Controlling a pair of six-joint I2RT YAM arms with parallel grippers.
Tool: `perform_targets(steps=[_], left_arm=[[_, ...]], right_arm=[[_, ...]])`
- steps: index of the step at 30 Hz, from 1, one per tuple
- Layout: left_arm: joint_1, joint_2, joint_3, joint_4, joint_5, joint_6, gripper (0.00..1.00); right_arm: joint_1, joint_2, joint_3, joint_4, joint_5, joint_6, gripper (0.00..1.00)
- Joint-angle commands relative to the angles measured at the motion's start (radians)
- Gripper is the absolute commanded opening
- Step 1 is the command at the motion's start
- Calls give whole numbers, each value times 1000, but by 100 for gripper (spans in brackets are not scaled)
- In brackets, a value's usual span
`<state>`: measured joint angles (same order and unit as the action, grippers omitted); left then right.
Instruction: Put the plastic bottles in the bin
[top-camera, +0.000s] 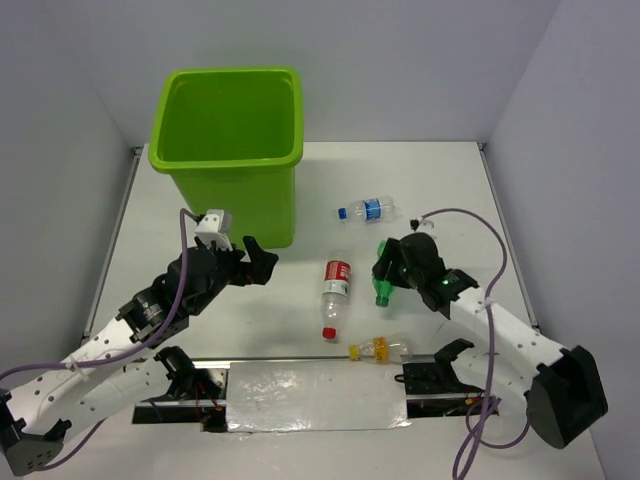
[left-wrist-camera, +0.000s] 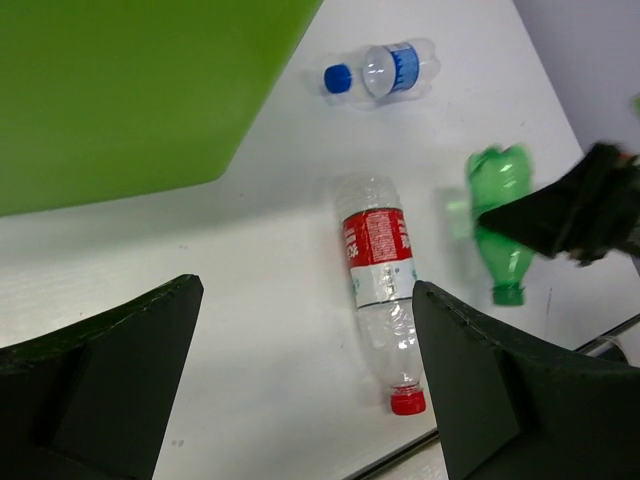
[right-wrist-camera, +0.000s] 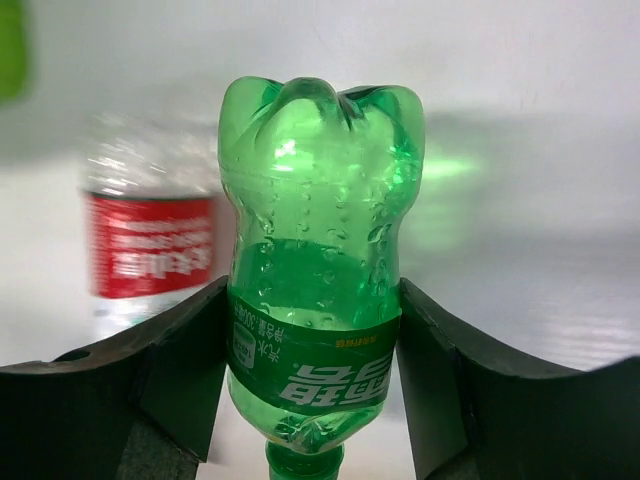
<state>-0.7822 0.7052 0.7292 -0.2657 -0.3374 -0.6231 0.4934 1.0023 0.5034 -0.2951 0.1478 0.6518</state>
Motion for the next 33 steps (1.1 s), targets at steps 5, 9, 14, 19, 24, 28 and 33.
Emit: perform_targets(steps=[5, 9, 14, 19, 24, 28, 33], left_arm=[[-3, -12, -57, -10, -17, -53, 99], [-3, 8, -73, -32, -9, -87, 99], [-3, 4, -100, -41, -5, -110, 99], [-3, 10, -140, 16, 43, -115, 99], [-3, 51, -136, 30, 52, -86, 99], [-5, 56, -137, 46, 67, -76, 99], [-5, 37, -148, 51, 78, -81, 99]], right_arm=[[17, -168, 266, 74, -52, -199, 42], [63, -79, 533, 108, -51, -323, 40], [88, 171, 883, 159, -129, -395, 40], [125, 505, 1335, 117, -197, -440, 39], [183, 717, 1612, 171, -183, -494, 43], [214, 876, 1786, 199, -162, -500, 46], [235, 989, 1882, 145, -127, -520, 62]])
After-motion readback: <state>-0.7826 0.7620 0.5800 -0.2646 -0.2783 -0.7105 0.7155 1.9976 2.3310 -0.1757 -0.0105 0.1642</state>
